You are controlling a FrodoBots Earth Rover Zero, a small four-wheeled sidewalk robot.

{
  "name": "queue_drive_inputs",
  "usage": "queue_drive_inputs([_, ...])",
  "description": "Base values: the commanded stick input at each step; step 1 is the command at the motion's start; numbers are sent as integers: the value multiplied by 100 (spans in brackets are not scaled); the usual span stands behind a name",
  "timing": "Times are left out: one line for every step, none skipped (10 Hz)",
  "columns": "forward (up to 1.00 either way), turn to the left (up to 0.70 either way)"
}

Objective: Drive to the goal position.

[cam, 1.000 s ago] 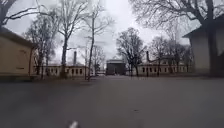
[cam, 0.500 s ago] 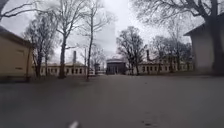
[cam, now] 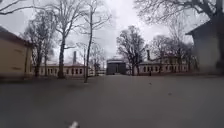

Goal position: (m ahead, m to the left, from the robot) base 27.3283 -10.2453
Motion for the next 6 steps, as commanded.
queue_drive_inputs([100,-37])
queue_drive_inputs([100,-40])
queue_drive_inputs([100,-40])
queue_drive_inputs([100,-40])
queue_drive_inputs([100,-34])
queue_drive_inputs([100,-21])
